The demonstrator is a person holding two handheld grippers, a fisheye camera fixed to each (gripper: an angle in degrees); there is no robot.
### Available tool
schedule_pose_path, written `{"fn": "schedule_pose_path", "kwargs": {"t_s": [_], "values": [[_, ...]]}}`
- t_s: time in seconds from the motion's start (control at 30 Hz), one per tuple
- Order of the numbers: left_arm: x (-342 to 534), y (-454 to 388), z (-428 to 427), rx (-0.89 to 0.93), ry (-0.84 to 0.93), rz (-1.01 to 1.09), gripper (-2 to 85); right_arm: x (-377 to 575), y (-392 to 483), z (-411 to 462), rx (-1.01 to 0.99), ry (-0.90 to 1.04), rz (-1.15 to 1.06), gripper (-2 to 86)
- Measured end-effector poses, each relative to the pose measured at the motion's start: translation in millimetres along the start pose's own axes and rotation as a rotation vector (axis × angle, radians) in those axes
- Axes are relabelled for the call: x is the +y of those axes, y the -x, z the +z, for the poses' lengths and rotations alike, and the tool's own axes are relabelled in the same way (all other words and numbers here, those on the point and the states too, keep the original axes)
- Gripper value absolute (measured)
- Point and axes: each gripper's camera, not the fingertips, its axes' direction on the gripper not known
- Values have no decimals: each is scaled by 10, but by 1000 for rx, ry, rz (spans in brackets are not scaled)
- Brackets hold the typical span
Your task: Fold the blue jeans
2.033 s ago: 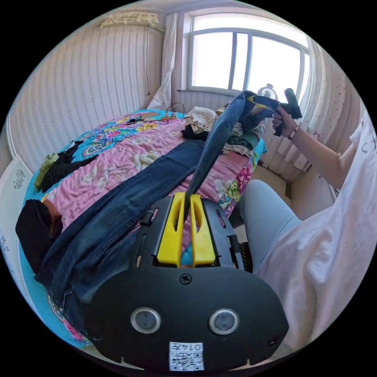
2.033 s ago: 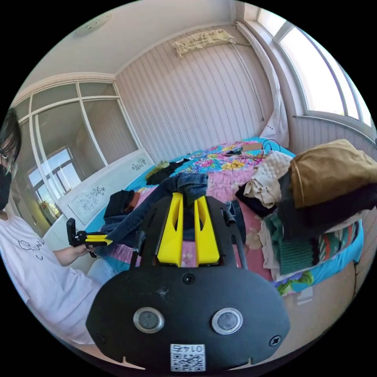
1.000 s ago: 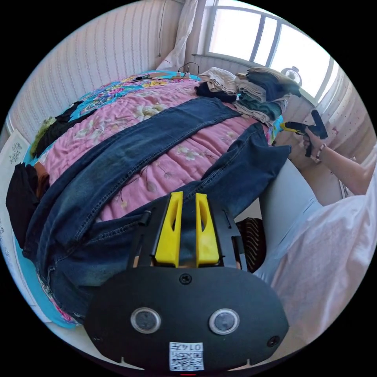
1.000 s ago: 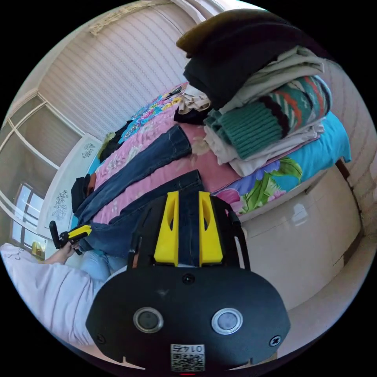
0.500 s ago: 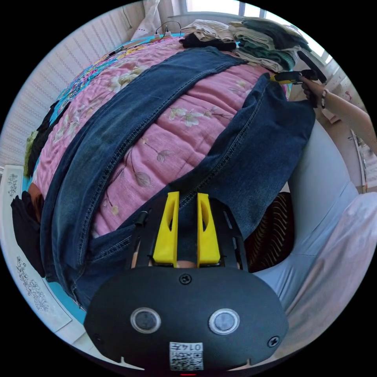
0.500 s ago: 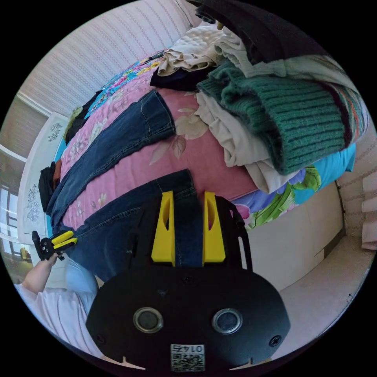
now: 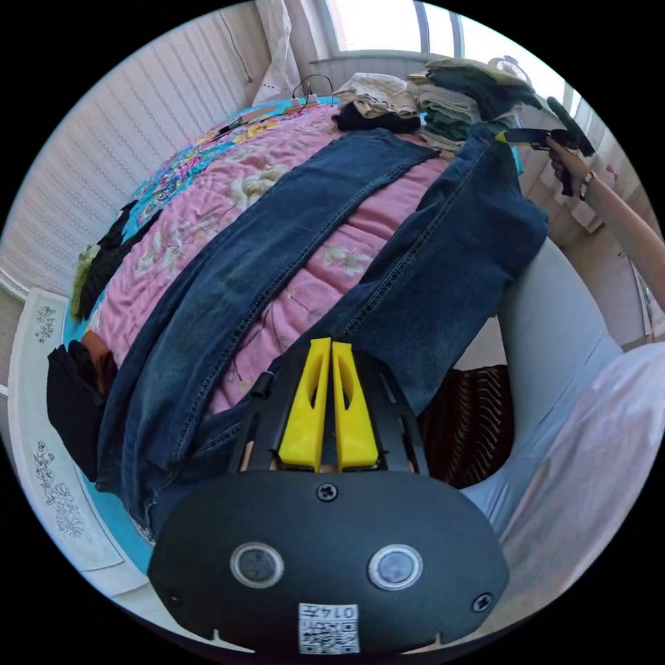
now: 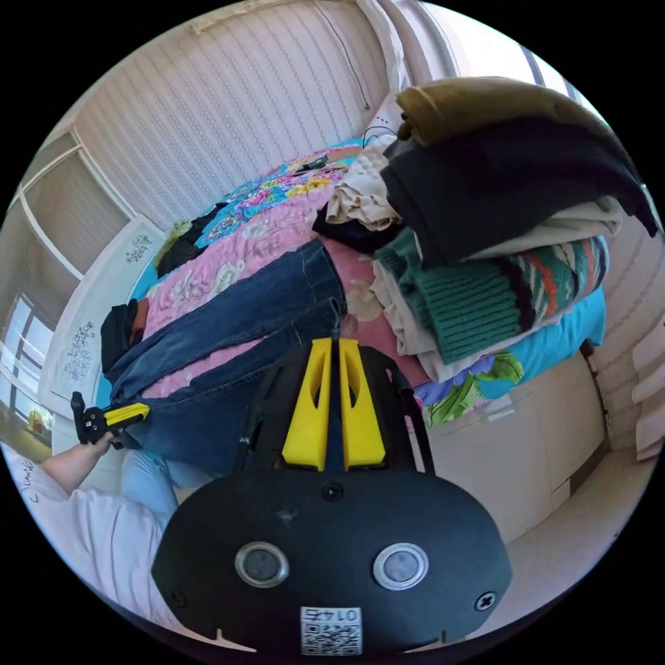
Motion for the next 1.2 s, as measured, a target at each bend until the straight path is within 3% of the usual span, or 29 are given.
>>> {"fn": "schedule_pose_path", "kwargs": {"t_s": [0.13,0.27,0.37,0.43,0.5,0.57,0.7,0.87,1.03,1.1,1.2], "values": [[4,227,-210,8,-44,-21,-10,-301,2,35,-3,10,-18,11],[-19,457,-13,22,41,-104,-9,-433,-180,480,16,153,76,23],[71,512,237,34,133,-142,-9,-274,-249,427,21,109,115,39],[173,502,182,-17,94,-105,-8,-104,-341,347,67,91,138,70],[334,510,59,-73,49,-48,-8,221,-625,241,108,92,296,135],[464,583,-45,-81,19,-35,-8,555,-879,175,57,75,464,144],[715,1032,-317,73,33,-226,-8,1196,-1219,178,-136,17,723,131],[1219,1606,-845,348,-105,-377,-9,1082,-1214,261,-156,51,691,139],[2170,2246,-1572,229,-252,-655,-9,866,-1231,491,-183,183,701,130],[2913,2611,-1914,149,-320,-874,-8,862,-1212,472,-203,184,697,107],[3935,2961,-2252,-28,-279,-1162,-2,887,-1131,291,-206,141,650,65]]}}
